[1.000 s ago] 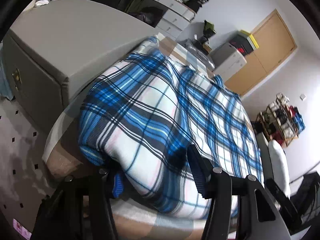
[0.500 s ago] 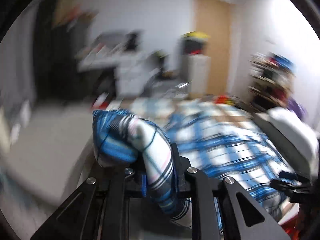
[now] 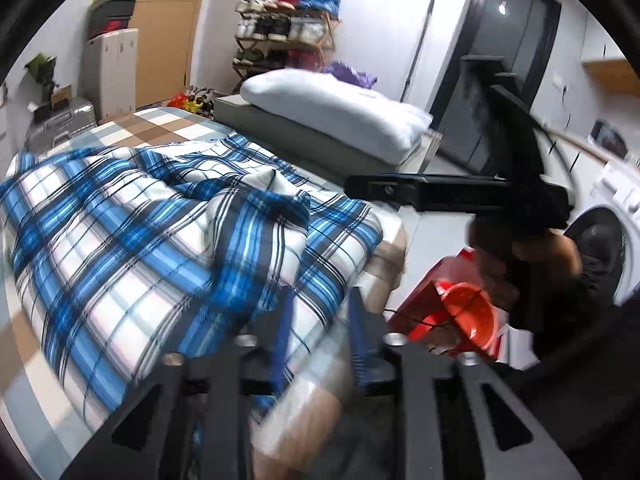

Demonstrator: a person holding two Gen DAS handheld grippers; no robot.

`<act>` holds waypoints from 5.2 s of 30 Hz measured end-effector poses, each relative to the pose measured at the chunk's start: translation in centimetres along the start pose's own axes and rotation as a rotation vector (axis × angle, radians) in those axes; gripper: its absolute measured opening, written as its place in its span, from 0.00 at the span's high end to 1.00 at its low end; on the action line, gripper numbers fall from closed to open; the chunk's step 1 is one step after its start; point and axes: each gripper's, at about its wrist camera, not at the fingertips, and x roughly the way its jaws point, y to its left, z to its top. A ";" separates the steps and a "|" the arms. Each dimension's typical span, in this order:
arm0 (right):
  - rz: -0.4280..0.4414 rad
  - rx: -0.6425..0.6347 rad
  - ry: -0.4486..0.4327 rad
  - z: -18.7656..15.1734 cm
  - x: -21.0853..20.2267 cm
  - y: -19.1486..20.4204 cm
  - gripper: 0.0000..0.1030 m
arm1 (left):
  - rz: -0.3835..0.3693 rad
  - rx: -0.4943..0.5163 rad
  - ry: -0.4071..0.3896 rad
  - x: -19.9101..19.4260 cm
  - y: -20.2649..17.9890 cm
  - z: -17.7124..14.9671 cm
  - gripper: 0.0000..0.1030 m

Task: Fold large clothes

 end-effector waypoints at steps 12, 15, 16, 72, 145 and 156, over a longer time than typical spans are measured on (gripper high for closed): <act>0.269 0.082 0.246 3.4 10.0 4.6 0.75 | 0.238 -0.416 -0.195 -6.8 7.4 -2.5 0.50; 0.276 -0.045 0.113 4.1 6.3 7.9 0.97 | 0.267 -0.455 -0.208 -7.6 8.5 -3.1 0.50; 0.316 -0.057 0.061 4.3 4.4 8.5 0.98 | 0.276 -0.460 -0.218 -7.9 8.6 -3.0 0.50; 0.278 -0.067 0.398 10.8 18.9 6.4 0.97 | 0.258 -0.304 -0.027 -2.3 6.7 -3.6 0.50; 0.049 0.064 0.317 14.3 21.7 0.6 0.54 | 0.495 -0.457 -0.057 1.0 22.1 12.0 0.50; -0.008 -0.037 0.093 14.9 17.1 0.3 0.99 | 0.506 -0.398 -0.043 0.2 21.3 10.3 0.50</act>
